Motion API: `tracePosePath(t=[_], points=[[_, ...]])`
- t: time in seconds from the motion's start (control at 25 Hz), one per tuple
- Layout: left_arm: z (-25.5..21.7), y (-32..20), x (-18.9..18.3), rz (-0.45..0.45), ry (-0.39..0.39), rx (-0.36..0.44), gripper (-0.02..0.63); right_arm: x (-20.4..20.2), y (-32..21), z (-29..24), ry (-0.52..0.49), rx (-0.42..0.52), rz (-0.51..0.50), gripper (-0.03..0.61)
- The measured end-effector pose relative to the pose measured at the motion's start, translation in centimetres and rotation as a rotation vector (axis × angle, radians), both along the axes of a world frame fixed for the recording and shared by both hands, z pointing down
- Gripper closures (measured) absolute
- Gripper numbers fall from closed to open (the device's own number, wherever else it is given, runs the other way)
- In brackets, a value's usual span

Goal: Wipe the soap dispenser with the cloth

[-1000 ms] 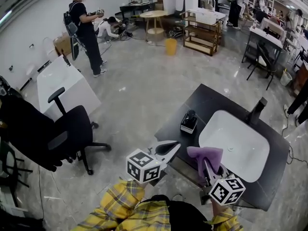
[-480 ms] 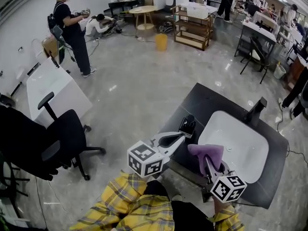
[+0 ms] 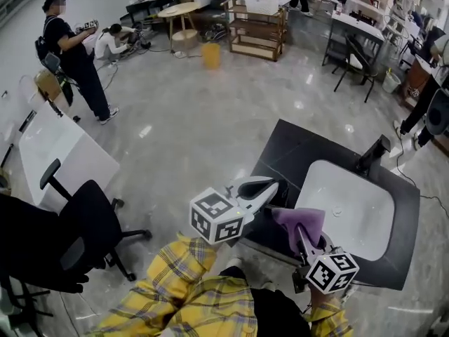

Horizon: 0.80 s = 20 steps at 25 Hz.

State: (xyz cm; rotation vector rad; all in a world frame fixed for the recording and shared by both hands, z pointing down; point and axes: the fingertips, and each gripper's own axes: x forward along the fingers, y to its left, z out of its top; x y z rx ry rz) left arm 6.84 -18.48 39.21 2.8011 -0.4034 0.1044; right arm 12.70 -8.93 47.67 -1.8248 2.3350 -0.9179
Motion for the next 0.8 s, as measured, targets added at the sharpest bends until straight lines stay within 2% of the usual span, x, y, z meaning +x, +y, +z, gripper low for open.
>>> tracePosePath(t=[0.4, 0.64, 0.8], points=[[0.7, -2.0, 2.7, 0.232, -0.061, 0.081, 0.609, -3.3, -3.0, 0.9, 0.096, -0.002, 0.064, 0.541], [2.0, -1.4, 4.6, 0.318, -0.100, 0.082, 0.609, -3.9, -2.9, 1.7, 0.169, -0.023, 0.008, 0.541], [3.1, -0.9, 5.4, 0.326, -0.150, 0.101, 0.609, -3.5, -3.0, 2.1, 0.189, -0.035, -0.017, 0.541]])
